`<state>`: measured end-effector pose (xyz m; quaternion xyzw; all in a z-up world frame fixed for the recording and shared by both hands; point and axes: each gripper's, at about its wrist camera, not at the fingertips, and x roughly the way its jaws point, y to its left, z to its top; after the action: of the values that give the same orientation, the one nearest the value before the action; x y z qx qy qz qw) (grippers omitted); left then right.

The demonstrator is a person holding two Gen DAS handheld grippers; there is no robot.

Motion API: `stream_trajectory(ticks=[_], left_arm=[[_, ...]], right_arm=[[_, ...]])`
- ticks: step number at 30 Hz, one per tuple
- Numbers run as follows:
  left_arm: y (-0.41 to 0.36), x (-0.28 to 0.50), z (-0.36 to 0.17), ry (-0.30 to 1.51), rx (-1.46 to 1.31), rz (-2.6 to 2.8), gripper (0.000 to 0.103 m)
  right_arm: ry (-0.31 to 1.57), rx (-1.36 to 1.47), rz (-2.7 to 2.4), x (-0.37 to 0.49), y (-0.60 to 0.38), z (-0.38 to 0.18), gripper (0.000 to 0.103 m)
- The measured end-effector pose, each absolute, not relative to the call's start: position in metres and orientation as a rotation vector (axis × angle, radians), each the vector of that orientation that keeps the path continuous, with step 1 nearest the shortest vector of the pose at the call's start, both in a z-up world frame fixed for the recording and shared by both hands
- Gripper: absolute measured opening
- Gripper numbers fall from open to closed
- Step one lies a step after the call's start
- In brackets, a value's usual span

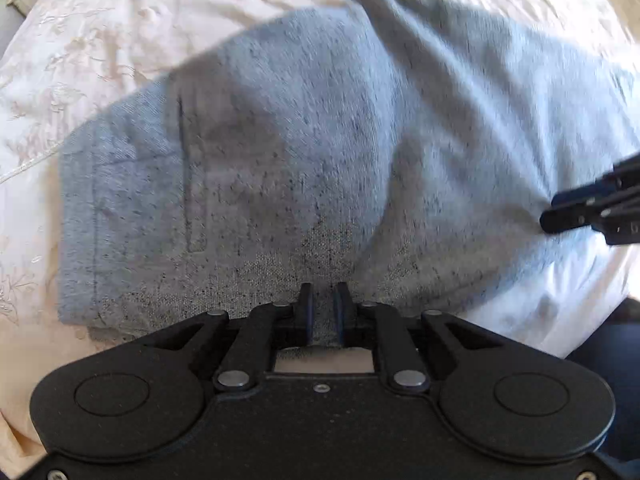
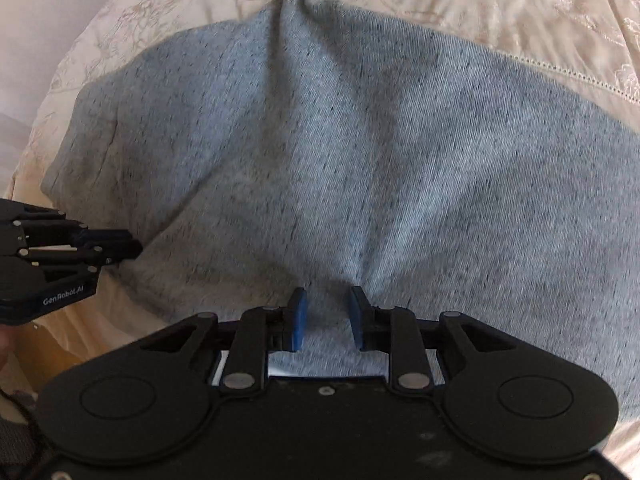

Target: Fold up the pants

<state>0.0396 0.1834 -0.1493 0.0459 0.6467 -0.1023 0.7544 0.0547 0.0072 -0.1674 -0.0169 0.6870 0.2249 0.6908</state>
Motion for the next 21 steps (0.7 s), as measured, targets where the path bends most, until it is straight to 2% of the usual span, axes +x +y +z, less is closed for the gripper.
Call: stream_trajectory(ticks=[3, 6, 11, 15, 17, 21], left_arm=[[0.188, 0.055, -0.121, 1.311, -0.002, -0.202, 0.018], [0.177, 0.076, -0.111, 1.246, -0.011, -0.161, 0.019], [0.155, 0.083, -0.145, 1.321, 0.040, -0.130, 0.019], [0.150, 0.053, -0.167, 1.381, 0.138, -0.084, 0.020], [0.149, 0.043, -0.164, 1.368, 0.166, -0.050, 0.020], [0.142, 0.036, -0.145, 1.358, 0.125, 0.049, 0.020]], right_arm=[[1.538, -0.009, 0.510, 0.054, -0.002, -0.158, 0.024], [1.436, 0.058, 0.428, 0.069, -0.023, -0.145, 0.025], [1.310, 0.150, 0.178, 0.114, -0.068, -0.146, 0.027], [1.326, 0.104, -0.009, 0.141, -0.113, -0.167, 0.026], [1.330, 0.132, -0.055, 0.147, -0.146, -0.175, 0.019], [1.305, 0.121, -0.139, 0.142, -0.199, -0.172, 0.019]])
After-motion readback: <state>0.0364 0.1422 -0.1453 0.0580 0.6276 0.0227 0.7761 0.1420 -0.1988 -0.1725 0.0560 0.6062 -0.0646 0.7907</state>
